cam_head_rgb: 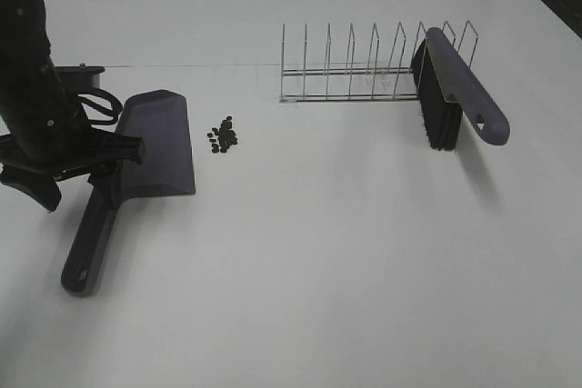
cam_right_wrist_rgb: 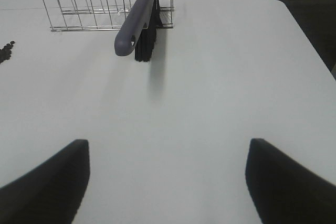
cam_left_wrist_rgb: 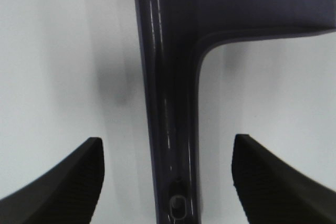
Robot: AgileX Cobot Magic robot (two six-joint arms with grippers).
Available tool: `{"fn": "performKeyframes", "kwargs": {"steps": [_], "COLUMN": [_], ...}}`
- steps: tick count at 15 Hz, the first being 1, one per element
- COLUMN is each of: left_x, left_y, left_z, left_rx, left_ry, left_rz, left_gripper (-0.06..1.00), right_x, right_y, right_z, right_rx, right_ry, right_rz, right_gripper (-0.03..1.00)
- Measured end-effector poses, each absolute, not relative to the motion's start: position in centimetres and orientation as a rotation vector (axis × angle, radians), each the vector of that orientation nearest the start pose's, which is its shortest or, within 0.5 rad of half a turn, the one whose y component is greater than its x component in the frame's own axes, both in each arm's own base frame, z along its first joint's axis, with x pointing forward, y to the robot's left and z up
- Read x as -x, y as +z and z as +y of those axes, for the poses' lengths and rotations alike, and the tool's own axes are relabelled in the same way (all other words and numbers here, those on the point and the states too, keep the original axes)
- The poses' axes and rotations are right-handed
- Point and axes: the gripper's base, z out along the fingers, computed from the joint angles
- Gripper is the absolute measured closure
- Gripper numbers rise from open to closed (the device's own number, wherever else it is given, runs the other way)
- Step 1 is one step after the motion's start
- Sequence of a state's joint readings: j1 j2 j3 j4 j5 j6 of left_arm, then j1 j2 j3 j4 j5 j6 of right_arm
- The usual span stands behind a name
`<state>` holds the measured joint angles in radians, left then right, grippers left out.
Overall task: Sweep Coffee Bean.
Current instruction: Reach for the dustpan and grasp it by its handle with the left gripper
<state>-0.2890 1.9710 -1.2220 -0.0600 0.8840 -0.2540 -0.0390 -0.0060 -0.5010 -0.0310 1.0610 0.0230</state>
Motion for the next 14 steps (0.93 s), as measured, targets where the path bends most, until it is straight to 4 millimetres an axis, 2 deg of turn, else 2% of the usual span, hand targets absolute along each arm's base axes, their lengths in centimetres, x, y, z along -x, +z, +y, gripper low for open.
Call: {"fn": "performKeyframes", "kwargs": {"steps": [3, 7, 10, 12, 14], "left_x": [-34.6, -34.9, -35.2, -35.3, -35.3], "left_y": [12.6, 9.8, 9.2, 9.3, 9.3], "left_z": [-10.7, -10.8, -10.9, -10.9, -10.9], "left_rx": [0.006, 0.01, 0.015, 0.012, 0.009], "left_ry": [-0.071, -0.052, -0.056, -0.05, -0.049], "left_rz": [3.151, 3.187, 3.185, 3.175, 3.175], "left_gripper": [0.3, 0.31, 0.44, 0.63, 0.67], "right_x": [0.6, 0.6, 0.6, 0.6, 0.6], "right_y": [27.8, 27.8, 27.8, 27.8, 27.8], "right_z": [-0.2, -0.2, -0.2, -0.2, -0.2], "right_rx": [-0.065, -0.065, -0.065, -0.065, -0.065], "right_ry": [-0.047, -0.047, -0.047, -0.047, -0.047], "right_rz": [2.036, 2.036, 2.036, 2.036, 2.036], "right_gripper": [0.2, 0.2, 0.2, 0.2, 0.2]}}
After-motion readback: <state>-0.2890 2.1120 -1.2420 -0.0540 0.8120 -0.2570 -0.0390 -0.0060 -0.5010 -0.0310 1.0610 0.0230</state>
